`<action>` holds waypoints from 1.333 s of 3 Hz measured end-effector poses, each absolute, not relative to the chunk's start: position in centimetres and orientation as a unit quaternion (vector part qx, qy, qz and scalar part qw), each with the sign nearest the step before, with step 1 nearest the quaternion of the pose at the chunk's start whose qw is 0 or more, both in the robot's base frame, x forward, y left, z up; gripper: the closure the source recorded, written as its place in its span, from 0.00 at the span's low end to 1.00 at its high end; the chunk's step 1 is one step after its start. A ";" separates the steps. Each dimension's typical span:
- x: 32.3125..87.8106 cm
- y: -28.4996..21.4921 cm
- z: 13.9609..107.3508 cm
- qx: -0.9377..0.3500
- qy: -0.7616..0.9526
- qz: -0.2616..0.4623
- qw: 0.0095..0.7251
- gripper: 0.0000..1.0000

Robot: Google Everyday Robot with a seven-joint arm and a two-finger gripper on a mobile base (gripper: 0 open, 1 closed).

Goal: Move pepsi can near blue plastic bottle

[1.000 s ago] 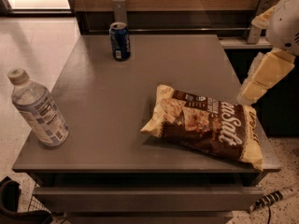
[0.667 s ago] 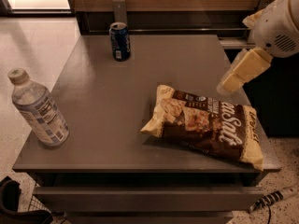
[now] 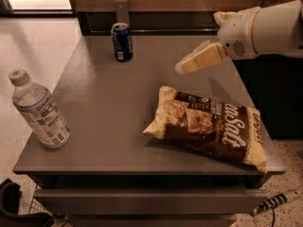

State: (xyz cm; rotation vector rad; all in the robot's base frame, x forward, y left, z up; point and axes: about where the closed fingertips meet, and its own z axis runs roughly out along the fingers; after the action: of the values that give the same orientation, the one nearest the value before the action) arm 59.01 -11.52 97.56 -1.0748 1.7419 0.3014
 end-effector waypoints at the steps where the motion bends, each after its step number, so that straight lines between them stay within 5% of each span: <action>1: 62.3 -9.8 99.2 -0.414 0.690 0.139 0.577 0.00; 4: 64.7 -8.6 98.7 -0.394 0.686 0.140 0.595 0.00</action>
Offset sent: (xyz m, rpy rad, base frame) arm 0.0508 0.0075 0.0288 0.1803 -0.1787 -0.1223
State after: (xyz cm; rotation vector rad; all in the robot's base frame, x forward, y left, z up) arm 64.66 -8.55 98.74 -0.9154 1.5936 0.3243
